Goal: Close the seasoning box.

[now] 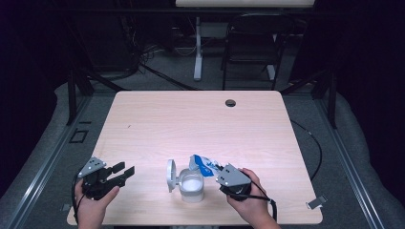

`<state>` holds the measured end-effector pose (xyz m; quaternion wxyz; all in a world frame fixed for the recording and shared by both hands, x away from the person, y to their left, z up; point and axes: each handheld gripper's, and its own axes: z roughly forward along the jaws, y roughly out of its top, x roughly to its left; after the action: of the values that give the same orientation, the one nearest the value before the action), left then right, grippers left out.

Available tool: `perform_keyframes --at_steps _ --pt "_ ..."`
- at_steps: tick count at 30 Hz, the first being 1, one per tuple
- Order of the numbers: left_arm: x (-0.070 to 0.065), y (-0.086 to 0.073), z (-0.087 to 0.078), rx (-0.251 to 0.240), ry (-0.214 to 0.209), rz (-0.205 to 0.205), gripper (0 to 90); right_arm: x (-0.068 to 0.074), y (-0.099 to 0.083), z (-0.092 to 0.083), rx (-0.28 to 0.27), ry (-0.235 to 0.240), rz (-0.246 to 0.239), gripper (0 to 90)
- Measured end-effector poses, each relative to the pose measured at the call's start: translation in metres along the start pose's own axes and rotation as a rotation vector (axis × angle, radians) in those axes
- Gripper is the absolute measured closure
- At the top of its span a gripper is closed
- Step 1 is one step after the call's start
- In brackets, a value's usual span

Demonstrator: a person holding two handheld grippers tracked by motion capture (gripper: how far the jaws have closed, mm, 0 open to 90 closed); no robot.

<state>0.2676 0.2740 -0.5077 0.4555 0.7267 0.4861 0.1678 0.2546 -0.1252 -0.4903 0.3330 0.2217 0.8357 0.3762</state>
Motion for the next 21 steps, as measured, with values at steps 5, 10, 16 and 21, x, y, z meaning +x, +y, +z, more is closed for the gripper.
perform_keyframes --at_steps 5,10,16,21 --pt "-0.001 -0.001 0.000 0.001 0.000 0.005 51.7 -0.001 -0.004 0.002 -0.015 0.016 0.050 89.7" --pt "-0.002 -0.002 -0.001 0.006 -0.001 0.015 51.7 -0.008 -0.012 0.001 -0.041 0.015 0.125 89.7" --pt "-0.002 -0.004 -0.003 0.001 0.003 0.016 51.7 -0.024 -0.024 -0.004 -0.069 -0.016 0.217 89.7" --pt "-0.004 -0.004 -0.002 0.007 0.004 0.019 51.7 -0.033 -0.035 -0.009 -0.064 -0.037 0.258 89.8"
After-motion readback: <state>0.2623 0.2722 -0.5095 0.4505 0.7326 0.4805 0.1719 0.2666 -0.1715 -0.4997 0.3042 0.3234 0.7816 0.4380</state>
